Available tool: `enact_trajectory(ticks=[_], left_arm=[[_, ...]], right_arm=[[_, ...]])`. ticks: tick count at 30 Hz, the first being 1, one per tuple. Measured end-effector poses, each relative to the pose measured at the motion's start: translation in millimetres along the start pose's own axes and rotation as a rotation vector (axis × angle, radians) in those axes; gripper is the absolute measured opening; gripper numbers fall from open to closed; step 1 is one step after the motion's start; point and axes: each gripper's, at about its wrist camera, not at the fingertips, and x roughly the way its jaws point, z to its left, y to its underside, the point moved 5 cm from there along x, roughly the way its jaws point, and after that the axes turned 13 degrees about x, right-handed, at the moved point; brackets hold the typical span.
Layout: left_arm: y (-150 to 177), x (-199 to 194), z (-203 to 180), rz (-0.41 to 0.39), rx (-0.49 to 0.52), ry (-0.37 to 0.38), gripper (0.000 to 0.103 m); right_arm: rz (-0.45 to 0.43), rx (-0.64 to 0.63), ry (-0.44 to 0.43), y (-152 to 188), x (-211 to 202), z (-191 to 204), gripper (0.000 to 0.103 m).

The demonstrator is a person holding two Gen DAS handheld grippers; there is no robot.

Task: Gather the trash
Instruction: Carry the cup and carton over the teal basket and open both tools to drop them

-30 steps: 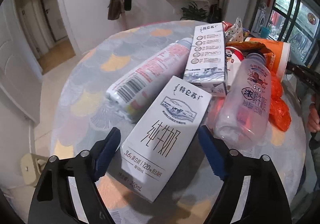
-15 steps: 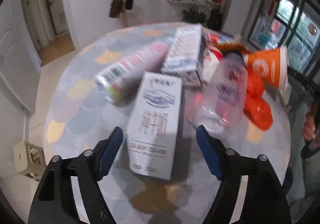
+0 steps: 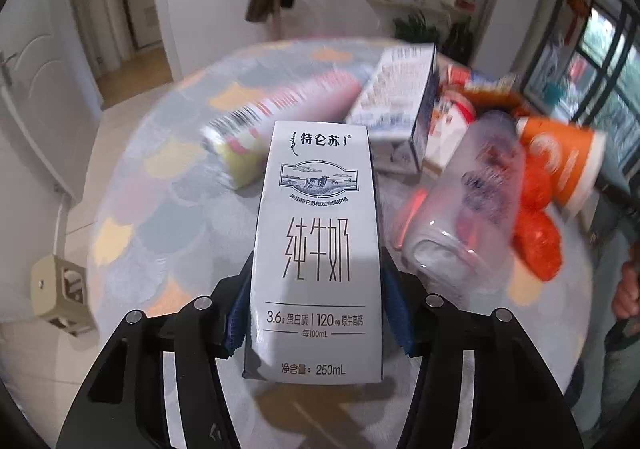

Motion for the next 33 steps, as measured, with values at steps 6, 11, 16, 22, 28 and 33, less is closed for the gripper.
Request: enact_trajectory(ticks=[6, 11, 16, 22, 28, 33], left_arm=[[-11, -55, -13, -0.128, 0.008, -0.014, 0.054], [-38, -83, -51, -0.206, 0.079, -0.003, 0.054], [-64, -84, -88, -0.251, 0.155, 0.05, 0.054], [-82, -68, -120, -0.242, 0.197, 0.079, 0.054], [-97, -60, -140, -0.255, 0.225, 0.097, 0.054], [-124, -56, -165, -0.284, 0.269, 0.106, 0.054]], right_arm=[[0.04, 0.013, -0.009, 4, 14, 1, 0.003], [0.057, 0.051, -0.016, 2, 24, -3, 0.005], [0.064, 0.083, -0.012, -2, 33, -9, 0.036], [0.07, 0.124, -0.047, -5, 40, -17, 0.024], [0.019, 0.112, -0.086, -10, 26, -17, 0.002], [-0.061, 0.117, -0.106, -23, -7, -25, 0.002]])
